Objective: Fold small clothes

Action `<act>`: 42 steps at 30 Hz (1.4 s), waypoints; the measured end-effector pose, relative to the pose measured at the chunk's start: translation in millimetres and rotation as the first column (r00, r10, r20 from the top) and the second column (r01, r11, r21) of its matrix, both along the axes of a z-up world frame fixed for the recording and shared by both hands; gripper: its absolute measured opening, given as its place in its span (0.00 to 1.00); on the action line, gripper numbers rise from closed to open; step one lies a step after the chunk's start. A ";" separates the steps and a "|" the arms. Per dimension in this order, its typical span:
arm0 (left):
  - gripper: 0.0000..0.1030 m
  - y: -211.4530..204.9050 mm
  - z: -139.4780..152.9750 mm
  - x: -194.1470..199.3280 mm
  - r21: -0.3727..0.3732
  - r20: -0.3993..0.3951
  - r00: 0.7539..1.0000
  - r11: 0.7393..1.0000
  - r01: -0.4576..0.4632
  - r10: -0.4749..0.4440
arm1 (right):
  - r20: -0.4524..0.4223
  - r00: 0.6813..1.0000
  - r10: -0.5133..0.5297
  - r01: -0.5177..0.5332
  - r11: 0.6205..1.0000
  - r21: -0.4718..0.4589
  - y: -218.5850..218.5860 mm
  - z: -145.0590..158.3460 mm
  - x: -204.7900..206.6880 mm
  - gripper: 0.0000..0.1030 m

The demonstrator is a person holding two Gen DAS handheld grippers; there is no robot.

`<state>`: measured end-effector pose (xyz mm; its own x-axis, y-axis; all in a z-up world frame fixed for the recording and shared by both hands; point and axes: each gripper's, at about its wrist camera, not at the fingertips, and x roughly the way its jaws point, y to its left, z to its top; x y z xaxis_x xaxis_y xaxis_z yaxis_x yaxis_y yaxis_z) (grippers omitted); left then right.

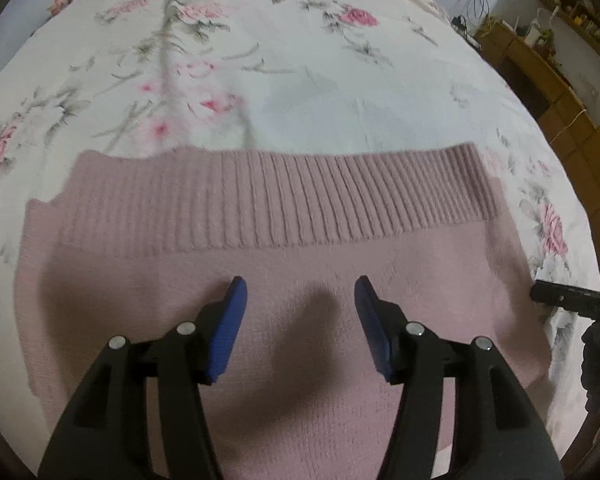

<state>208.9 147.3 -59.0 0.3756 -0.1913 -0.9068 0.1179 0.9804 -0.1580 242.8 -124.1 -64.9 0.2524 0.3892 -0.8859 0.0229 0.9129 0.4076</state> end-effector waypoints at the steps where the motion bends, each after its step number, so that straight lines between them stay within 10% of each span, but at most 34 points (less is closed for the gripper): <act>1: 0.54 0.1 -4.2 0.2 0.005 -0.008 1.000 1.000 0.001 -0.001 | -0.002 1.000 0.005 -0.005 1.000 0.018 1.4 -2.1 2.9 0.69; 9: 0.55 5.3 -10.8 0.4 -0.018 -0.005 1.000 1.000 0.004 -0.004 | -0.004 0.998 0.055 -0.054 0.993 0.108 17.6 -14.9 24.6 0.68; 15: 0.56 9.6 -13.7 1.5 -0.048 -0.013 1.000 0.999 -0.008 0.007 | -0.040 0.999 -0.008 0.018 0.960 0.279 7.7 -34.8 37.7 0.28; 24: 0.56 13.2 -16.0 2.9 -0.073 -0.021 1.000 0.997 -0.013 0.011 | -0.025 0.999 -0.033 0.039 0.926 0.376 4.9 -16.7 30.5 0.19; 42: 0.57 65.3 30.8 -20.9 -0.249 0.008 0.992 0.961 -0.120 0.126 | 0.114 0.956 0.272 -0.290 0.935 0.202 134.6 88.8 47.3 0.18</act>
<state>188.0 212.6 -28.2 0.4309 -0.3591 -0.8279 0.0051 0.9183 -0.3957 290.0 10.5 23.9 0.1741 0.6328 -0.7545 -0.2643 0.7681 0.5832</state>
